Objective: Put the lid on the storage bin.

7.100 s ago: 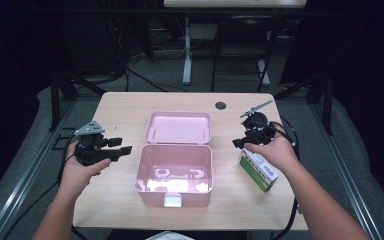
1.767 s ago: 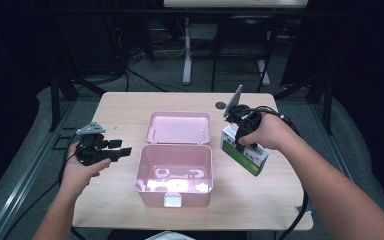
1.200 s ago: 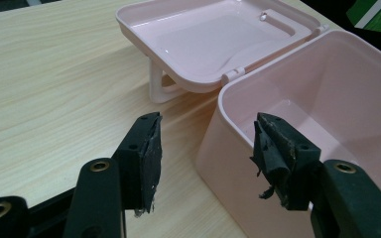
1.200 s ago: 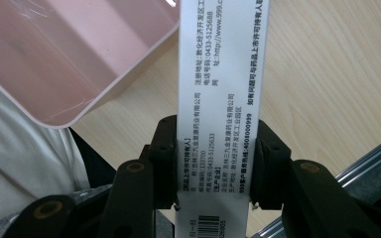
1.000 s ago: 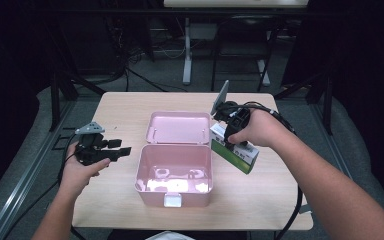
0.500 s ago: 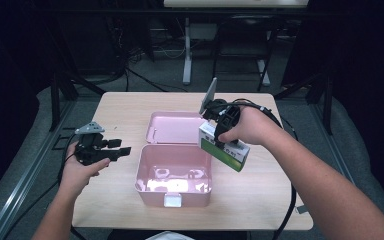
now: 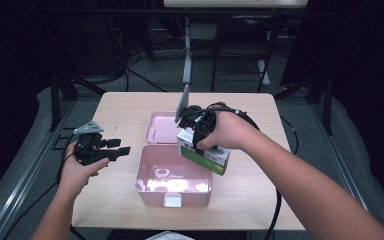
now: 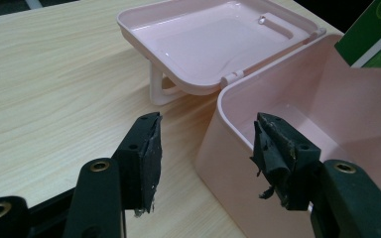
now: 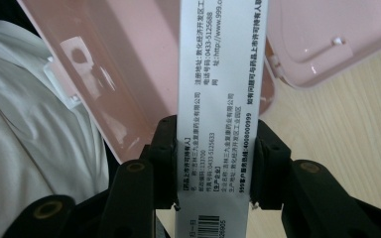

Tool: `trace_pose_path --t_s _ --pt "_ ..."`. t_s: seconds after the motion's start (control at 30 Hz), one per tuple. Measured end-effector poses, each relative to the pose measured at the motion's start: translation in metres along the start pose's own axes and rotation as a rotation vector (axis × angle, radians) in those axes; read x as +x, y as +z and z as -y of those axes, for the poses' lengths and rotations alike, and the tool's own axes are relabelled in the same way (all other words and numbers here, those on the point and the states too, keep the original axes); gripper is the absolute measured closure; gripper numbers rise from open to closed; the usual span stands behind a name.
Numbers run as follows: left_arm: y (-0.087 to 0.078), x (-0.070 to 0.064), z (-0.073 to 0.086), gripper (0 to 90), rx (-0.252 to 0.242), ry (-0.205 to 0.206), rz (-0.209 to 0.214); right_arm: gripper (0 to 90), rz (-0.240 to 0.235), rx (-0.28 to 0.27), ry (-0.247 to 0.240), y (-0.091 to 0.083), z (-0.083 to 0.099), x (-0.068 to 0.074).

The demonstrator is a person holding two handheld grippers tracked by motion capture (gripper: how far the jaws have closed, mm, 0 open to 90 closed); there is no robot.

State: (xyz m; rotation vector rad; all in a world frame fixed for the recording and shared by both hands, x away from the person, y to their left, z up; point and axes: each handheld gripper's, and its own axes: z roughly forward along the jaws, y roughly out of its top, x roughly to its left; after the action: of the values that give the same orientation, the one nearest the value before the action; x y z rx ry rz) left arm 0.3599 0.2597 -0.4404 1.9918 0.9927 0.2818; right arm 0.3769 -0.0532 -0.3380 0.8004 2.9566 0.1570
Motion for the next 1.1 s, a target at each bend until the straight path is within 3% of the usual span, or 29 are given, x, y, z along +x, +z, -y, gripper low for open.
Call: trace_pose_path --t_s 0.5,0.93,1.1 --pt "-0.002 0.001 0.000 44.6 -0.005 0.003 0.001 61.2 -0.018 -0.008 -0.079 0.006 -0.024 0.021" --pt "-0.002 0.002 0.000 44.7 -0.006 -0.001 0.001 61.2 -0.022 -0.001 -0.145 0.011 -0.030 0.032" --pt "-0.002 0.002 0.000 44.6 -0.012 -0.002 -0.001 61.1 -0.015 -0.007 -0.196 0.011 -0.028 0.036"
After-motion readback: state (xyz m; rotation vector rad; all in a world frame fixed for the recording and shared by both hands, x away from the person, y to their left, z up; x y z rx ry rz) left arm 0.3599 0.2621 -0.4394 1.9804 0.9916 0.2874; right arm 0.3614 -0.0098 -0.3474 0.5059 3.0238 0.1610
